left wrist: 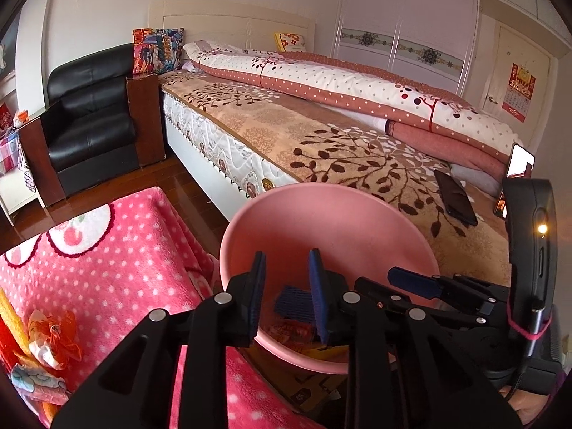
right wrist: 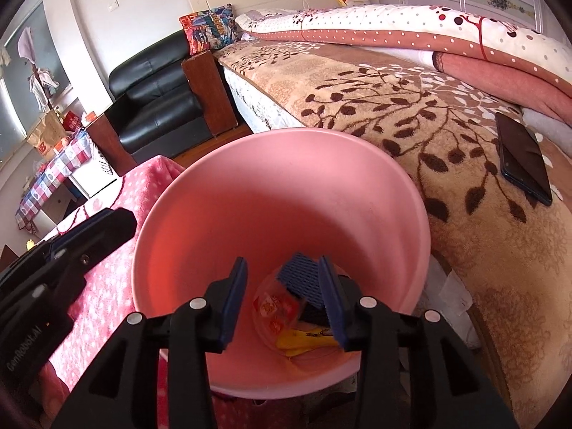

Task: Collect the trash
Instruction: 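Open the right tool to drop the blue pad while the left tool releases the wrapper, then move both open tools back over the table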

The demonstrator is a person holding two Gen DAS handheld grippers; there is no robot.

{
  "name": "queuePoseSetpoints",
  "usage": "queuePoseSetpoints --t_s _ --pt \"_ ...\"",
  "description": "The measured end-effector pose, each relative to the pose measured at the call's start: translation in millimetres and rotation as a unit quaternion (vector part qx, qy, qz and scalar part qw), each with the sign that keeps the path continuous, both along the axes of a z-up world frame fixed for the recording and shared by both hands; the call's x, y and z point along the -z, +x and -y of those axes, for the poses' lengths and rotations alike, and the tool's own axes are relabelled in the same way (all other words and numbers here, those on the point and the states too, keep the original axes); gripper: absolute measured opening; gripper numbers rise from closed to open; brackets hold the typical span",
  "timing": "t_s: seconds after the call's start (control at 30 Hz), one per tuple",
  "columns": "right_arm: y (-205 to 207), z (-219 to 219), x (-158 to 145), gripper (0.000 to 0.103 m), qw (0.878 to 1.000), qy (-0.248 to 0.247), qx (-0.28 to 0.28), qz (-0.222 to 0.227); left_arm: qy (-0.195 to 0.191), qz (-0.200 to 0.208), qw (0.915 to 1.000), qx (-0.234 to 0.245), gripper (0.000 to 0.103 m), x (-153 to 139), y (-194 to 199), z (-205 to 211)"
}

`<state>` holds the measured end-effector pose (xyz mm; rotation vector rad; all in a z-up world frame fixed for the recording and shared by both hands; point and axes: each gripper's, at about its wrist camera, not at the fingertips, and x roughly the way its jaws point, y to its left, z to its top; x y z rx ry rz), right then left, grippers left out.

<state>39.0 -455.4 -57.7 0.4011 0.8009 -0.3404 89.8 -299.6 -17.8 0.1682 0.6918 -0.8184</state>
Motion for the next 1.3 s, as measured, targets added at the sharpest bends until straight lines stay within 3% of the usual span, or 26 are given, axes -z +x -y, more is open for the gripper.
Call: queuePoseSetpoints --t_s 0.33,0.9,1.1,1.3 --pt "-17.6 -12.3 -22.8 0.044 0.999 -0.006 -0.007 0.031 -0.017 0.027 0.9994 -0.013 0.025 -24.6 -17.3 -21.6" --pt "-51.6 -66.0 -70.8 0.047 0.992 -0.034 -0.038 0.112 -0.051 0.060 0.9934 -0.083 0.024 -62.0 -41.3 -114.7" --pt "-55.4 -94.8 -78.5 0.047 0.989 -0.026 -0.070 0.131 -0.061 0.073 0.9867 -0.132 0.024 -69.9 -50.2 -163.2" --pt "-53.2 -126.0 -76.3 0.047 0.985 -0.018 -0.109 0.136 -0.056 0.083 0.9734 -0.206 0.024 -71.2 -53.6 -224.1"
